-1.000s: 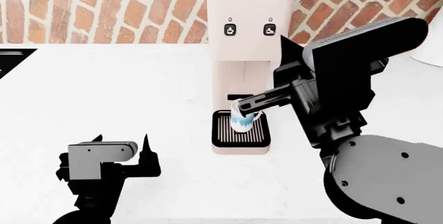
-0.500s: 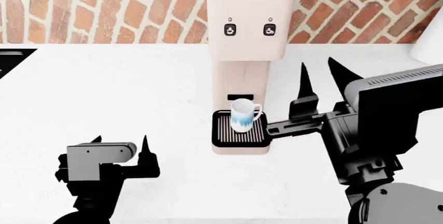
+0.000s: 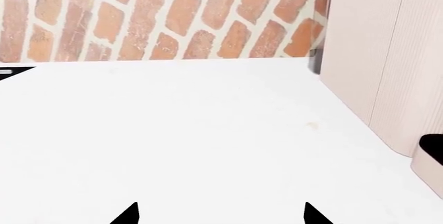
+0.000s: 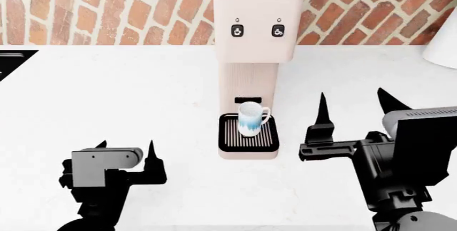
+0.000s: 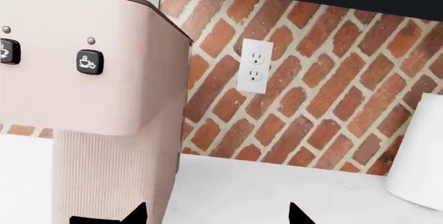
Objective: Press the button on the coffee machine to serve coffee.
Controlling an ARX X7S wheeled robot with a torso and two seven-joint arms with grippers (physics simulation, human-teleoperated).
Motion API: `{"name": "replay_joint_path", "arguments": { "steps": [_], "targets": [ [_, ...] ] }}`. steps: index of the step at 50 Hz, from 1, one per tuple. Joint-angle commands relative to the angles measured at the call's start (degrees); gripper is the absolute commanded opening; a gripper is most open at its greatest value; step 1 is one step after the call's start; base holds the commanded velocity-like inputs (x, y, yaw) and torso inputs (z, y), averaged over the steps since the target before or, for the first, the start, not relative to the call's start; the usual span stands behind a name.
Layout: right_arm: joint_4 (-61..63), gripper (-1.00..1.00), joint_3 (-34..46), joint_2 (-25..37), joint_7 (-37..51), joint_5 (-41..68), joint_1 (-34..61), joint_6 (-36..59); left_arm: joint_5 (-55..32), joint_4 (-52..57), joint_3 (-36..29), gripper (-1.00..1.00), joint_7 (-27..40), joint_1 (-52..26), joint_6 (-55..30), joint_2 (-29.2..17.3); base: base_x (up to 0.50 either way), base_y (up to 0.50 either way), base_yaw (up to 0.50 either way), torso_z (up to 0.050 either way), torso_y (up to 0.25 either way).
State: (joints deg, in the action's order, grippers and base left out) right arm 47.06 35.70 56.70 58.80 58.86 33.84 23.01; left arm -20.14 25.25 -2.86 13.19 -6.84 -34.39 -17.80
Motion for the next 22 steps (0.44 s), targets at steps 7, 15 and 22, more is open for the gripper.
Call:
{"name": "replay_joint_path", "arguments": {
  "steps": [7, 15, 22],
  "targets": [
    [-8.57, 1.00, -1.94, 2.36, -5.58, -6.08, -12.72, -13.08, 0.51, -0.63, -0.13, 1.00, 0.24, -0.43, -0.12, 0.09, 0.00, 0.00, 0.00, 0.000, 0.000],
    [-10.64, 1.00, -1.81, 2.41, -6.87, -6.72, -14.94, -15.10, 0.71, -2.13, -0.07, 1.00, 0.23, -0.49, 0.76, -0.05, 0.00, 0.00, 0.00, 0.000, 0.000],
    [-15.35, 1.00, -1.93, 1.14, -9.33, -7.93, -18.49, -19.77, 1.90, -4.20, -0.98, 1.00, 0.23, -0.55, 1.89, -0.32, 0.00, 0.00, 0.00, 0.000, 0.000]
  ]
}}
